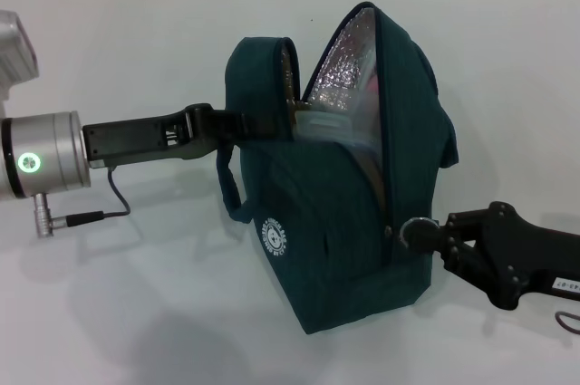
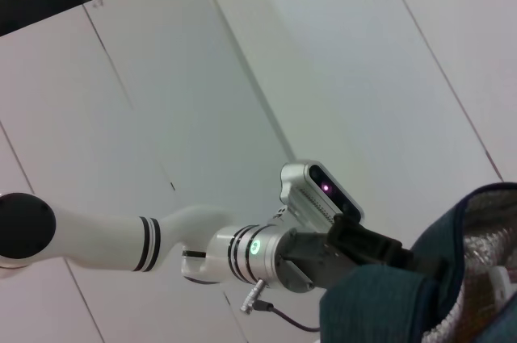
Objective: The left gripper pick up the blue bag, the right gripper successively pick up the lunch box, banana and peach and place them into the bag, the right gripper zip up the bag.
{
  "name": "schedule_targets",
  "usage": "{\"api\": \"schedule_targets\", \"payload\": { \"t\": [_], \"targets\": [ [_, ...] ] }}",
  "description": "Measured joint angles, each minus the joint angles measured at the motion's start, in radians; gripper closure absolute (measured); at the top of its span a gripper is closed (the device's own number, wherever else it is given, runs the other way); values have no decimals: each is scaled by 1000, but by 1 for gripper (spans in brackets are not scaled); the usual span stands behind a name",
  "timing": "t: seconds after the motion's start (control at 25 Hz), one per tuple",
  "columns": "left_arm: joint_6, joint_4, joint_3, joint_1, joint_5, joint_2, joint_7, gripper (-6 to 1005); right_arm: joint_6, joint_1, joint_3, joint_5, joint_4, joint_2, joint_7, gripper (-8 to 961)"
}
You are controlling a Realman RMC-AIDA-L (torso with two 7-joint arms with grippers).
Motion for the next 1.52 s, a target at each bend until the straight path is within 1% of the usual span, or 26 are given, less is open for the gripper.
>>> {"api": "schedule_targets", "payload": {
  "t": [0.24, 0.48, 0.52, 0.64, 0.96, 1.2, 1.44, 1.52],
  "targets": [
    [1, -6, 0, 4, 0, 0, 13, 963, 6, 20, 0, 19, -1, 2, -3, 933],
    [2, -8, 1, 8, 0, 0, 18, 964, 9, 23, -1, 49, -1, 4, -18, 932],
    [2, -9, 1, 8, 0, 0, 20, 964, 4, 26, -4, 77, -1, 5, -39, 932],
    [3, -9, 0, 8, 0, 0, 25, 964, 0, 34, -7, 97, -1, 7, -50, 932],
    [5, -9, -1, 9, -5, -3, 55, 964, -1, 66, -9, 105, -1, 13, -52, 931],
    [6, -9, -1, 14, -9, -6, 79, 952, 2, 76, -13, 114, 0, 15, -57, 930],
    [8, -11, -4, 41, -44, -8, 126, 892, 3, 84, -36, 146, 0, 15, -64, 930],
    [16, -11, -4, 52, -71, -10, 158, 855, 3, 85, -37, 147, -1, 15, -64, 929]
  ]
}}
